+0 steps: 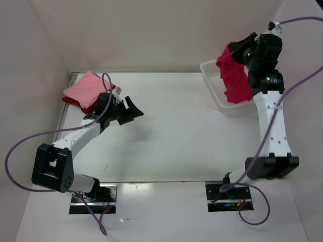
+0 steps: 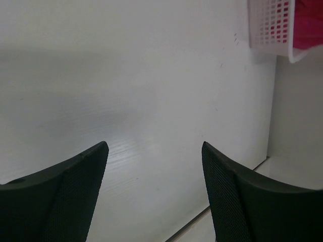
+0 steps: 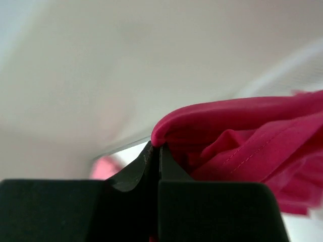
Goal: Fold and stack the t-shirts
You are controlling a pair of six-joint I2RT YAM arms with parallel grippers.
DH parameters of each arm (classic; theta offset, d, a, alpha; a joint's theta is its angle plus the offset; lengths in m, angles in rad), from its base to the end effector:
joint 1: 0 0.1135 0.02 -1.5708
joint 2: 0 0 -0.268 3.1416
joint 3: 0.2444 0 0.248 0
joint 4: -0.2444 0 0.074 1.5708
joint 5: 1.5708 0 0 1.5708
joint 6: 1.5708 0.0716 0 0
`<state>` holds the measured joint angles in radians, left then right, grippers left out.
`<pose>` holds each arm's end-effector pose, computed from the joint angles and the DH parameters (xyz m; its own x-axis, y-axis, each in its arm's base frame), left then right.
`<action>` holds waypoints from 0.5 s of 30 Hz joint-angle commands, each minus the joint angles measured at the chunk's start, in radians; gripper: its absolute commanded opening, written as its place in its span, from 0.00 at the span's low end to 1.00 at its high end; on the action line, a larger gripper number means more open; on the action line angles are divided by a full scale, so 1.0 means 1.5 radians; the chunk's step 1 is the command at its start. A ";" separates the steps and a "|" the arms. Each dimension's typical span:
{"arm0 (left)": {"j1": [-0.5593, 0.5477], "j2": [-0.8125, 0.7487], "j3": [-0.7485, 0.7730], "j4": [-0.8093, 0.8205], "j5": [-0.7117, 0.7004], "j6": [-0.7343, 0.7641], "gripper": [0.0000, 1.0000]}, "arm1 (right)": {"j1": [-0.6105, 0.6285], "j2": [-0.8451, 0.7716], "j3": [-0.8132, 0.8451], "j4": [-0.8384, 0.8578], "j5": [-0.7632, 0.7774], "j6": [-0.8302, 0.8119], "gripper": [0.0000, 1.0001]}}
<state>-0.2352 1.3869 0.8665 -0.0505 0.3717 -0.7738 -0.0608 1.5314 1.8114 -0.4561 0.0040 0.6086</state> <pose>0.3129 -0.1017 0.2334 -0.7353 -0.4934 -0.4647 0.0006 0.6851 -0.7284 0.3668 -0.0226 0.4800 -0.1065 0.5793 -0.8082 0.1531 0.8126 0.5623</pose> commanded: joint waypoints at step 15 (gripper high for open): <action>0.236 -0.030 -0.007 0.009 0.039 -0.050 0.84 | 0.146 -0.137 -0.195 0.216 -0.456 0.165 0.10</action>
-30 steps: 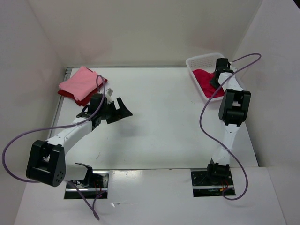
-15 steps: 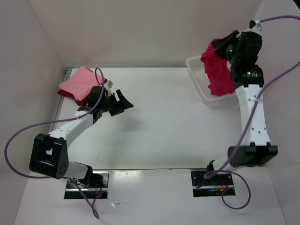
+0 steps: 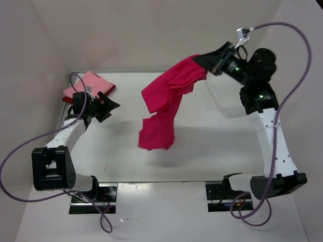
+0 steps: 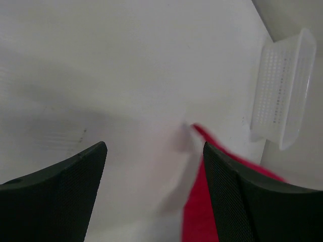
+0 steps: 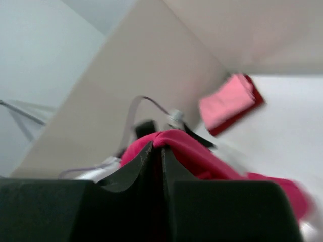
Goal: Fold and stack the t-shirts
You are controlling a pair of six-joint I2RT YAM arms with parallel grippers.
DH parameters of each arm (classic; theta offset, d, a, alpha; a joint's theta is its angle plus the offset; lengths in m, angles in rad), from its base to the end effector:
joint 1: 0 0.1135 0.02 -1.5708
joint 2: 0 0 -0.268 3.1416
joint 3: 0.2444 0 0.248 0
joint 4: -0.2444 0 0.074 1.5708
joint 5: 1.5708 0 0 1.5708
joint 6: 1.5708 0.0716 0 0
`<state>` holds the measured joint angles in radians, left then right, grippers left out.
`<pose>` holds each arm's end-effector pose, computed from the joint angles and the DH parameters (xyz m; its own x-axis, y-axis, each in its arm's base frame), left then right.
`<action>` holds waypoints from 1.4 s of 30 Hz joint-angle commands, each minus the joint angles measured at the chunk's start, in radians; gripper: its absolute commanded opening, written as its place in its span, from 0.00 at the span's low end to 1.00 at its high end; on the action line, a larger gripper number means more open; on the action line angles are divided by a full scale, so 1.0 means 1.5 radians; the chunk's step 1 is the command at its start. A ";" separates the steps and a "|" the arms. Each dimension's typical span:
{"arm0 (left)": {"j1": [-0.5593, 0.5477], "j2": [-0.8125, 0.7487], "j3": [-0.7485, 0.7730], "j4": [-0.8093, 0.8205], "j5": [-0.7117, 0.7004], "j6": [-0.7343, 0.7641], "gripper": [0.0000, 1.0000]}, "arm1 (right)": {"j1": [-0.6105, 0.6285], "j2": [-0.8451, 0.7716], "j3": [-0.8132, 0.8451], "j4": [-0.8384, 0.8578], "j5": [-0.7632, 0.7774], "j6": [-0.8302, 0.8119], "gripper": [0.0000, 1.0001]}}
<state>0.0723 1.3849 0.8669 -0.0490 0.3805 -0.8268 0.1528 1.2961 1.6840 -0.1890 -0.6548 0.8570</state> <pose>0.3288 -0.0028 0.2344 -0.5433 -0.7243 -0.4245 -0.2280 0.6139 -0.7557 0.2657 0.0850 0.5439 -0.4094 0.5436 -0.7328 -0.6130 0.4310 0.6622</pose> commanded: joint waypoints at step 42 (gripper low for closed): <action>-0.614 0.340 0.247 -0.116 -0.344 0.352 0.47 | -0.035 -0.314 -0.688 -0.149 0.243 0.013 0.39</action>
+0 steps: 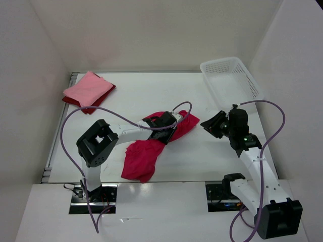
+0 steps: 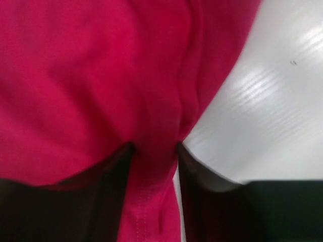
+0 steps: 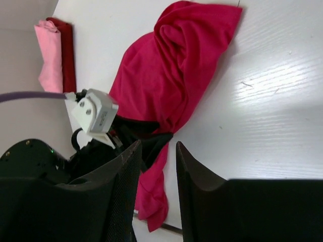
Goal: Fold and stack the t-shirts
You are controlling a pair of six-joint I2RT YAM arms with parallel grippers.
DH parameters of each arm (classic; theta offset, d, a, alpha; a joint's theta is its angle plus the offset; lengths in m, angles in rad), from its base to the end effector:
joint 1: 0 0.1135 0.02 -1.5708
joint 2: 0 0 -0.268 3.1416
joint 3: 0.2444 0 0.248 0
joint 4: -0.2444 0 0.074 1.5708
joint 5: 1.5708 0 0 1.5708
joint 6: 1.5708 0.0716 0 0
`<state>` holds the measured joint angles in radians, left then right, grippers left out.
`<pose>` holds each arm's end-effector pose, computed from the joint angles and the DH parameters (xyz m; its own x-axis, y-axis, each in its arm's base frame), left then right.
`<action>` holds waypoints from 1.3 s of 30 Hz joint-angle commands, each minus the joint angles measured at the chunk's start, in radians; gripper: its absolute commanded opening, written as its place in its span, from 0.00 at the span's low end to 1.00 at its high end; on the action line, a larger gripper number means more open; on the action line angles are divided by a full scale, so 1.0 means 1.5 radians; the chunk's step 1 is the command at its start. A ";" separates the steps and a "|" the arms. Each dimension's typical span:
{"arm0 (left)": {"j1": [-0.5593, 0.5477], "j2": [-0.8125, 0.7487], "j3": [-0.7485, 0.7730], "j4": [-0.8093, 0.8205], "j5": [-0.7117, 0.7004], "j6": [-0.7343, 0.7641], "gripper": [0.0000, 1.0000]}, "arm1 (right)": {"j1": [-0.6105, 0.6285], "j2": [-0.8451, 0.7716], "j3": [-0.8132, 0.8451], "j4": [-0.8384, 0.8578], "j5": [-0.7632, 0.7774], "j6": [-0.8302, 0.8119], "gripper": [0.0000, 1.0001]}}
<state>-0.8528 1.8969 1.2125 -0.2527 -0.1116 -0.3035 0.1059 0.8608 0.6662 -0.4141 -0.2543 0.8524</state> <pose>0.2798 -0.3082 0.1448 -0.7166 0.3689 -0.5919 0.5144 0.8527 -0.0913 0.2075 0.0402 0.2471 -0.6058 0.6684 -0.4317 0.2257 0.6646 0.7123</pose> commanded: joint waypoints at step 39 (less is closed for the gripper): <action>0.686 -0.312 -0.128 0.021 0.299 -0.154 0.02 | 0.528 0.528 0.280 0.085 0.175 -0.062 0.00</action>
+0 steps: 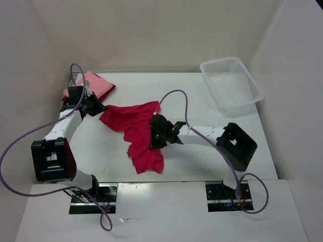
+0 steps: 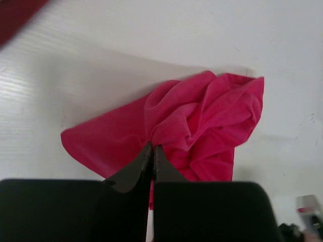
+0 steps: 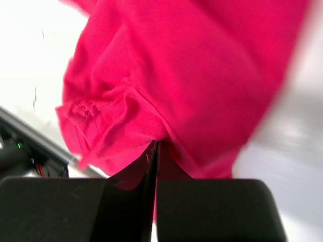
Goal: Fold and stack the t-shirts
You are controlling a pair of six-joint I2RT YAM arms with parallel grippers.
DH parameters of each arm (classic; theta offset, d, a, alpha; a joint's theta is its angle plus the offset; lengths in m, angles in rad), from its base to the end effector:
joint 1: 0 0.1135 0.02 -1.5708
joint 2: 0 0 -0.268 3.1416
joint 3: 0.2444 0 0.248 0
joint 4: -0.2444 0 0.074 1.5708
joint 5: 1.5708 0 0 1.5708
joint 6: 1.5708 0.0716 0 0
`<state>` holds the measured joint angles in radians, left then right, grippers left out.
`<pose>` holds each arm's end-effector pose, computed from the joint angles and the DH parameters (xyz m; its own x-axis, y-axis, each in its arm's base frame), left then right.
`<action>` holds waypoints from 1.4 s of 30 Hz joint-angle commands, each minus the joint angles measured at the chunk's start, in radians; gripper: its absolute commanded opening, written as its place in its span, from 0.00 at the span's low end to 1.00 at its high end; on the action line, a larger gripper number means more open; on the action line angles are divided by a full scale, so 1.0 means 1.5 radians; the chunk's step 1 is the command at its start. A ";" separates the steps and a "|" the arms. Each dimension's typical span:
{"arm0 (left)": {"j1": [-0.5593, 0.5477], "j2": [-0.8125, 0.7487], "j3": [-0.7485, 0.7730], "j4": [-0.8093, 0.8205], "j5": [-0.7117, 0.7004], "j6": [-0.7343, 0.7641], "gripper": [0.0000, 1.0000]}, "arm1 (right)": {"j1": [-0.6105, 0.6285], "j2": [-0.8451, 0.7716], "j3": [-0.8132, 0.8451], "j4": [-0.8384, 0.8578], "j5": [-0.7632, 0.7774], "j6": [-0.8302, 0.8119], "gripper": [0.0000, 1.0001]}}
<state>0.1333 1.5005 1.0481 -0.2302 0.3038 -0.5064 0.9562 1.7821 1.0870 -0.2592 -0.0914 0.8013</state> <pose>0.3540 0.0259 0.2398 -0.5968 -0.5470 -0.5870 -0.2130 0.8134 -0.5414 0.2158 0.3171 0.1490 -0.9336 -0.0823 -0.3488 -0.2493 0.8483 0.4671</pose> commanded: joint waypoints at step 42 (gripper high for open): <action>0.054 -0.138 -0.099 -0.003 0.134 -0.045 0.05 | -0.515 0.024 0.005 0.002 0.041 -0.057 0.59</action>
<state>0.2146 1.3422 0.8528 -0.2584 0.4431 -0.5579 0.1852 1.7386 1.0046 -0.3008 -0.0311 0.7074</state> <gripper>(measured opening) 0.053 0.594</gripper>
